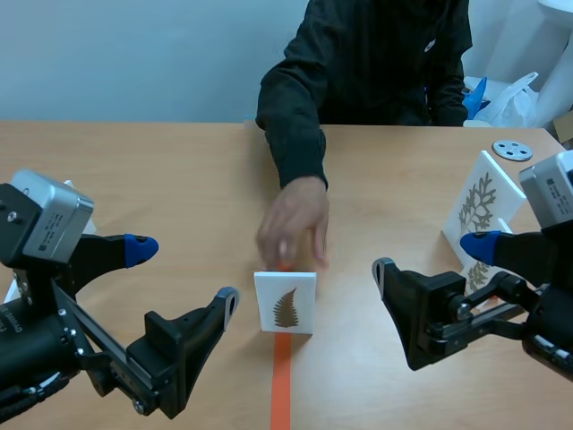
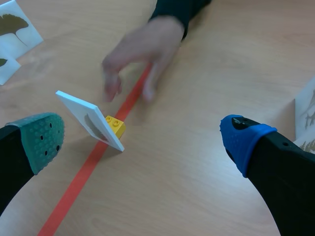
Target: Sort the leaf by its shape. The table is split by an orange tape line. A compound leaf with several leaflets goes to the left side, a simple leaf with one blade goes to the right side. Return to the home posture when a red brick is placed on the table.
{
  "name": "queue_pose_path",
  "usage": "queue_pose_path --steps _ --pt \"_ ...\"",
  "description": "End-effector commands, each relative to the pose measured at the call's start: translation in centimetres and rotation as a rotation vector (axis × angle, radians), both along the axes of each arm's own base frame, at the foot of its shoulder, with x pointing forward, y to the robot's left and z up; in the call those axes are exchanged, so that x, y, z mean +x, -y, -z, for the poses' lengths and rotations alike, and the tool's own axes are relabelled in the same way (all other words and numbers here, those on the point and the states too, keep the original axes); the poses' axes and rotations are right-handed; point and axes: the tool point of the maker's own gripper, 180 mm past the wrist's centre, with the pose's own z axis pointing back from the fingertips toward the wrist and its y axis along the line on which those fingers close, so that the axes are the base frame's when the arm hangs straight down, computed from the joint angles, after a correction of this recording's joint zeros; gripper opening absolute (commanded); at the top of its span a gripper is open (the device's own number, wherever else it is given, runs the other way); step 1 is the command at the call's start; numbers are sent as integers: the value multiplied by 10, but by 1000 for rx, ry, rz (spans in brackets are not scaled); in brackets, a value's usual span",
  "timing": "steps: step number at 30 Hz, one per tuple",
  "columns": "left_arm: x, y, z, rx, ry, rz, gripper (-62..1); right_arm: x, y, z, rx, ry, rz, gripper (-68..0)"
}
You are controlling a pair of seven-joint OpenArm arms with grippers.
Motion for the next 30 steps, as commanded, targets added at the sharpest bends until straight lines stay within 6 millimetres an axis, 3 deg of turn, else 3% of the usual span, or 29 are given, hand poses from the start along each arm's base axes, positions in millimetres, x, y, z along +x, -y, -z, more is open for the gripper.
queue_pose_path --steps 1,9,19,30 --pt "1 1 -9 -17 25 -2 14 3 2 -8 -9 29 2 4" --pt "1 1 -9 -17 25 -2 14 2 -7 -7 -10 31 -27 4" --pt "1 1 -9 -17 24 -2 14 1 -44 -3 -58 55 -174 4" --pt "1 1 -9 -17 25 -2 14 18 -63 15 -87 89 -251 4"
